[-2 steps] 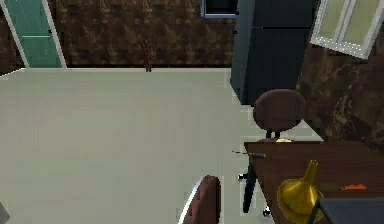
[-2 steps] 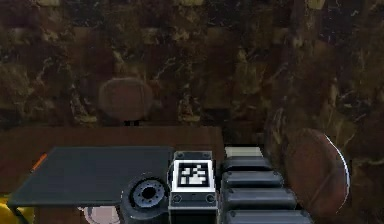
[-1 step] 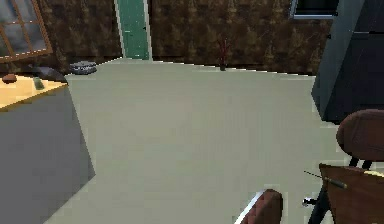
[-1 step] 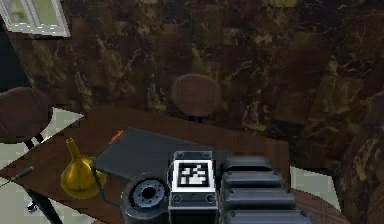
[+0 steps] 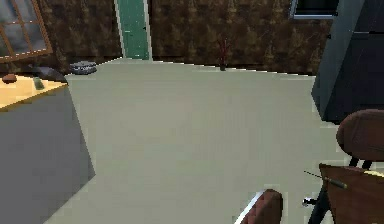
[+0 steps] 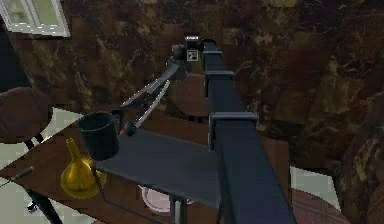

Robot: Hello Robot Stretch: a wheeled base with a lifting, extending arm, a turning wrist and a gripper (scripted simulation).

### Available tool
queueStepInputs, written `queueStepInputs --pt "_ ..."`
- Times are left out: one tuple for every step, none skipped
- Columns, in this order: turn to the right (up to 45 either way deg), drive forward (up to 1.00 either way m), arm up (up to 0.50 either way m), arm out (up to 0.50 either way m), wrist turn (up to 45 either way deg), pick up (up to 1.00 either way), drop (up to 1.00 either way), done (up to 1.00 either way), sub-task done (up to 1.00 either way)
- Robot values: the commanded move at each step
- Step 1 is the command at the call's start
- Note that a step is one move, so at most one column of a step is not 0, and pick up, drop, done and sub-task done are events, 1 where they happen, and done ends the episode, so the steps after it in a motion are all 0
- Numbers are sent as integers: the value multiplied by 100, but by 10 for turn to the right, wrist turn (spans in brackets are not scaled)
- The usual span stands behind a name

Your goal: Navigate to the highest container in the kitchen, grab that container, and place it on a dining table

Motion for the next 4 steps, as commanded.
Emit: queueStepInputs --pt "0 0 0 0 450 0 0 0 0" --pt "0 0 0 0 450 0 0 0 0" --pt "0 0 0 0 180 0 0 0 0" --pt "0 0 -14 0 0 0 0 0 0"
